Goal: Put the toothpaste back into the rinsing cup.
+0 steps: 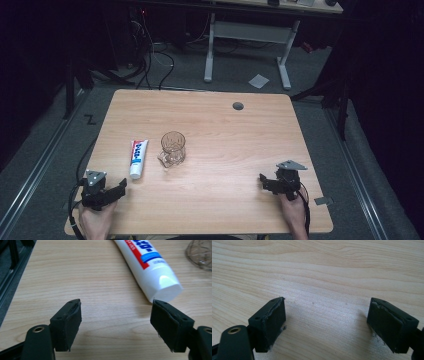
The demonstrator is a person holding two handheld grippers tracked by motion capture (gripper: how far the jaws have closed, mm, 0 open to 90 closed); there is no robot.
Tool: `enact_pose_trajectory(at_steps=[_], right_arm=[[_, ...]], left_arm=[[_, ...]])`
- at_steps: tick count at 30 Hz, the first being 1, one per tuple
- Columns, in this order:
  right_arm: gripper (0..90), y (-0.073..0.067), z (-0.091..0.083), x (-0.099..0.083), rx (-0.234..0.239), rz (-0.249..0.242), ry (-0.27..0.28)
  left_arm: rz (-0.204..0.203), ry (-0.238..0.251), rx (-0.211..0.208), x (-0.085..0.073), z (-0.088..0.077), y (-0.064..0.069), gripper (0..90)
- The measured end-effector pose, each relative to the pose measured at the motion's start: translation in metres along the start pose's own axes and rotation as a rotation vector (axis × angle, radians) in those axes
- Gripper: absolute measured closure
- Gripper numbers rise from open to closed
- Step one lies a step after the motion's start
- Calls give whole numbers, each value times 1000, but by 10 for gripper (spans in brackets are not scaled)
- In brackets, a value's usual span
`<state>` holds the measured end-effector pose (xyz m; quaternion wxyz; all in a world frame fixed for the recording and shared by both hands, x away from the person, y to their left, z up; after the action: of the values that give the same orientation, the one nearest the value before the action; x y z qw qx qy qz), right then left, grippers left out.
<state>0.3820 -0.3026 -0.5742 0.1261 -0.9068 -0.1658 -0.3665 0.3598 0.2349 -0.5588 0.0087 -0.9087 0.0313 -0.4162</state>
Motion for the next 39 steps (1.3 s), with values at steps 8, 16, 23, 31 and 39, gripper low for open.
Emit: enact_pose_trajectory(at_steps=[8, 16, 23, 31, 39], right_arm=[[151, 0, 0, 0, 0, 1, 0], [152, 0, 0, 0, 0, 1, 0], [152, 0, 0, 0, 1, 1, 0], [152, 0, 0, 0, 0, 1, 0], [152, 0, 0, 0, 1, -1, 0]], left_arm=[[26, 22, -27, 8, -8, 14, 254], [34, 22, -48, 16, -6, 24, 245], [49, 9, -66, 22, -2, 32, 244], [71, 3, -67, 33, 3, 40, 238], [84, -5, -70, 43, 6, 44, 236]])
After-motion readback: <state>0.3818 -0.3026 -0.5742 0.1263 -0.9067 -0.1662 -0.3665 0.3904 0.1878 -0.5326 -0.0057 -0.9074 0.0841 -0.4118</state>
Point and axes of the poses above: each handheld gripper's, and its own axes: z roughly forward along the jaws, x roughly out of its top, y roughly to its right, the point moved 6 cm from there along z, roughly forward along the jaws, and after that the axes turned 10 degrees about x, right-handed, at the moved point
